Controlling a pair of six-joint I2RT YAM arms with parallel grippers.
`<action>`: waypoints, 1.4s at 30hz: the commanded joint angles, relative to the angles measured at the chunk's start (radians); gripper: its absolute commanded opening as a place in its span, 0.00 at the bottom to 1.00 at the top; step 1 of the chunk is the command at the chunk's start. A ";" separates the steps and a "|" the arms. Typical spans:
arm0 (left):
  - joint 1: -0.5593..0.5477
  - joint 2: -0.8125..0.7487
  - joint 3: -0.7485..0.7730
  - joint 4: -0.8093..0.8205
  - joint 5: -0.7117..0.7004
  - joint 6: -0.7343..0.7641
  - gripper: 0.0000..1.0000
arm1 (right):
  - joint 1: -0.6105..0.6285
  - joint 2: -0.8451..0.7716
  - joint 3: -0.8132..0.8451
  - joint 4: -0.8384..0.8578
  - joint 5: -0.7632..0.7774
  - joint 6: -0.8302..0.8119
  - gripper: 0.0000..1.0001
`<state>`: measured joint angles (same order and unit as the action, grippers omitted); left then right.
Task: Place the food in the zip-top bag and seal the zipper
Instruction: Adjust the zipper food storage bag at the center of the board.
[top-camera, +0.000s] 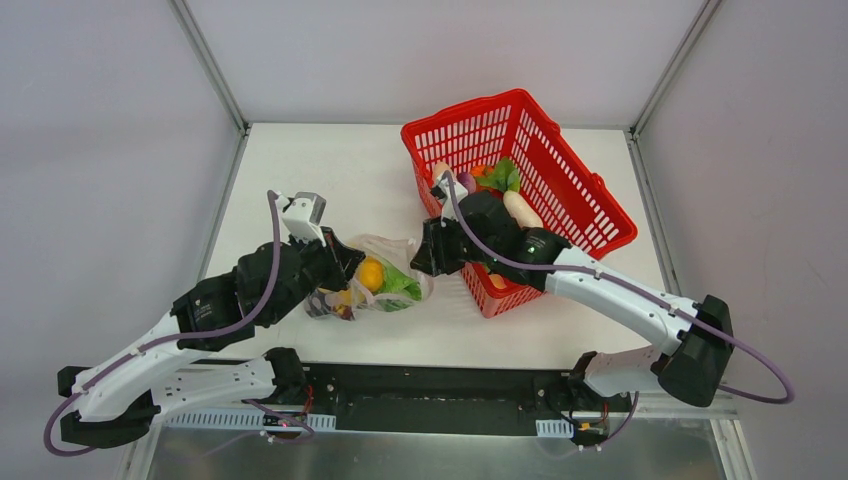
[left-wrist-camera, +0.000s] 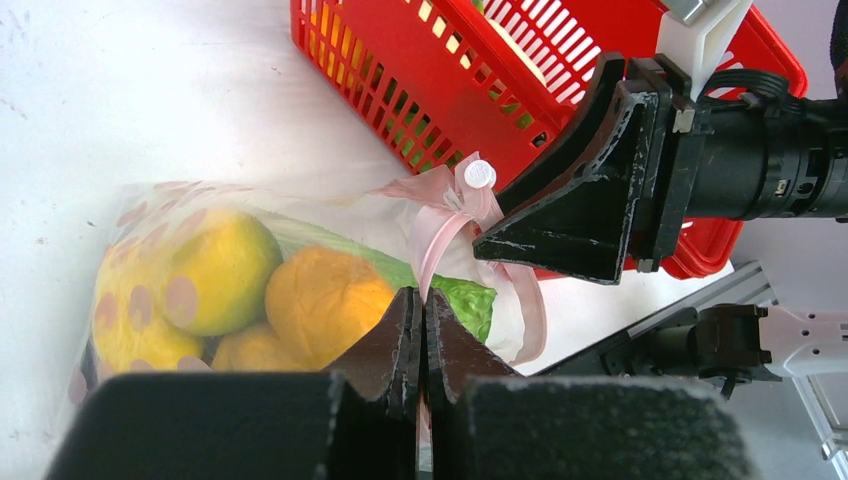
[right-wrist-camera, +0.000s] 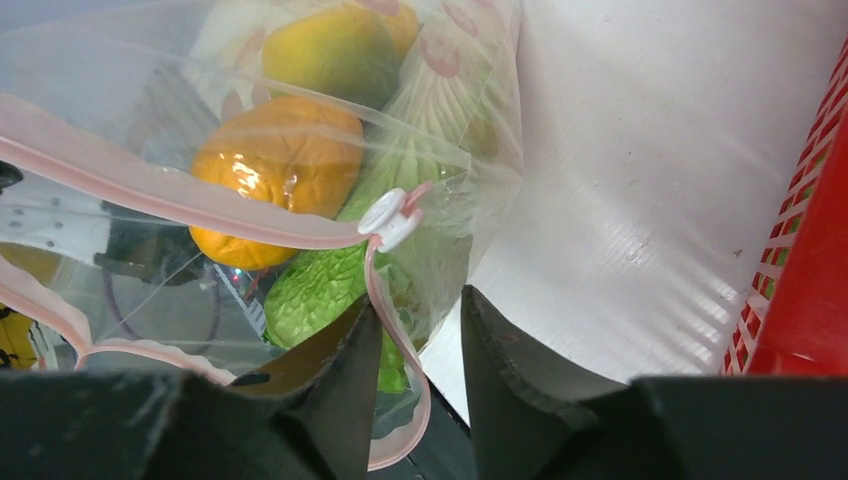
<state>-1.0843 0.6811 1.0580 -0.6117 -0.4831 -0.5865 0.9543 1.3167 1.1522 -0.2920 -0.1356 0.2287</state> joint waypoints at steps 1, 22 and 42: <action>0.009 -0.009 0.040 0.026 -0.043 0.007 0.00 | -0.003 0.005 0.041 0.011 -0.059 -0.037 0.33; 0.009 0.037 0.131 -0.170 0.159 0.146 0.70 | -0.017 -0.052 0.087 0.186 0.099 0.241 0.00; -0.031 0.041 0.096 -0.175 0.004 0.409 0.91 | -0.092 0.056 0.215 0.142 0.145 0.363 0.00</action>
<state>-1.0943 0.7109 1.1774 -0.8276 -0.2981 -0.2905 0.8711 1.3777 1.3075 -0.1905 -0.0029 0.5762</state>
